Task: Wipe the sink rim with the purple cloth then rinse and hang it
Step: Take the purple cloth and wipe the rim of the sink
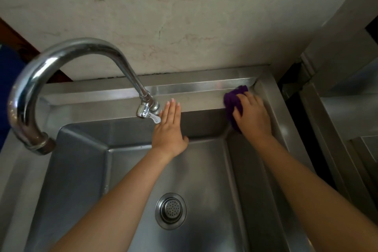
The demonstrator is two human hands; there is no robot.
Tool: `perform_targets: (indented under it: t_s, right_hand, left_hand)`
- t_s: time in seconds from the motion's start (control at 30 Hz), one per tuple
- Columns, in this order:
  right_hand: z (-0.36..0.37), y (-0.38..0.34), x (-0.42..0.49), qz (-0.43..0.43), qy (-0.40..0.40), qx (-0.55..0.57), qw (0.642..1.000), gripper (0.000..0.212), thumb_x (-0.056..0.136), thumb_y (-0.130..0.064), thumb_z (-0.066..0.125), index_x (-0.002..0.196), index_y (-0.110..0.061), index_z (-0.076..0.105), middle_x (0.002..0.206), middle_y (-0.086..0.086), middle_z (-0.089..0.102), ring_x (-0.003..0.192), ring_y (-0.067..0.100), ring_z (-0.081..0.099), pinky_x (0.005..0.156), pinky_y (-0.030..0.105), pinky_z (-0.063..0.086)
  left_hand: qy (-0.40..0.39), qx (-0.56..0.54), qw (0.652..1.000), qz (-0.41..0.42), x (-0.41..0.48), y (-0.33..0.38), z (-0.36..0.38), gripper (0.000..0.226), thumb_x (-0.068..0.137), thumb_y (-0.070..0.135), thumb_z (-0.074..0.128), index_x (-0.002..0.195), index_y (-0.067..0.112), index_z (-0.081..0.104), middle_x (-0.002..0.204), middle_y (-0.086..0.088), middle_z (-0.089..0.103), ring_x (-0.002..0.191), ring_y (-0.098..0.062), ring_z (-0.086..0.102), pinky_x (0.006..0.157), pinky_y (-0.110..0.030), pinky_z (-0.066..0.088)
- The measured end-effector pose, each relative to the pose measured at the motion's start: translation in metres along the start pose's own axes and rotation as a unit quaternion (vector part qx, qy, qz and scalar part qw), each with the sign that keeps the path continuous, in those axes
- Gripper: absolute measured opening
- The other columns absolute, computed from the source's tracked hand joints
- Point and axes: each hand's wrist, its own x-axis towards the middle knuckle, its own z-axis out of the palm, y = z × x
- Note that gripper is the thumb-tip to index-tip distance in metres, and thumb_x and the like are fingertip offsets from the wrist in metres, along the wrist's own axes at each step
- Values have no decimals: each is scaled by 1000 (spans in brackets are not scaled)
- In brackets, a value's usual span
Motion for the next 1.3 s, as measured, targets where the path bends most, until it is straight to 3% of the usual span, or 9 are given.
perform_targets:
  t_s: [0.17,0.33,0.5,0.63,0.83,1.0,1.13,1.3]
  right_hand:
    - [5,-24,-3,51,16,50,997,39,88,-17,55,125,-7,52,135,14,51,127,32,40,105,39,36]
    - [20,-67,-3,-56,-40,109,992,43,88,-16,57,130,-13,49,140,8,47,133,26,36,107,37,35]
    - [29,-96,1,-50,-53,125,989,44,89,-17,55,132,-14,47,141,7,47,133,26,33,108,35,33]
    - [48,-139,-2,-125,-97,104,982,51,89,-19,52,139,-19,41,148,12,36,134,31,29,112,39,31]
    - [42,-118,6,-201,-89,29,975,47,87,-23,55,133,-18,47,143,10,44,129,29,38,102,41,41]
    - [46,-114,2,-108,-27,46,993,42,87,-20,55,129,-14,52,136,13,50,123,33,43,101,44,43]
    - [62,-148,-8,-186,-44,47,981,46,85,-21,58,130,-14,50,137,16,49,125,36,41,102,45,40]
    - [49,-119,1,-203,-43,11,978,42,89,-24,53,130,-15,49,137,11,50,124,29,44,97,42,45]
  left_hand:
    - [15,-7,1000,4,1,-3,4,91,85,25,56,148,12,-10,157,-5,-18,144,-17,-20,117,-30,-10]
    - [40,-17,999,10,-12,-18,8,91,85,21,55,148,16,-11,157,-2,-18,144,-17,-16,119,-33,2]
    - [87,41,995,22,-50,-62,10,92,76,14,62,148,11,5,157,-10,10,145,-22,9,119,-35,2]
    - [92,45,993,-61,-48,-94,-9,98,75,17,65,149,8,1,158,-10,-3,145,-21,-8,118,-37,-3]
    - [49,32,995,-75,-24,-102,-16,100,78,39,62,149,12,-3,158,-7,-11,145,-20,-14,117,-36,-9]
    - [41,36,996,-74,-26,-101,-15,104,77,42,62,148,13,-10,157,-7,-17,144,-20,-19,118,-37,-11]
    - [40,44,995,-76,-27,-101,-13,105,79,41,61,147,14,-15,156,-7,-21,143,-20,-22,117,-38,-12]
    - [36,47,997,-56,-29,-108,-15,106,78,36,64,147,14,-13,157,-6,-19,143,-20,-21,118,-37,-10]
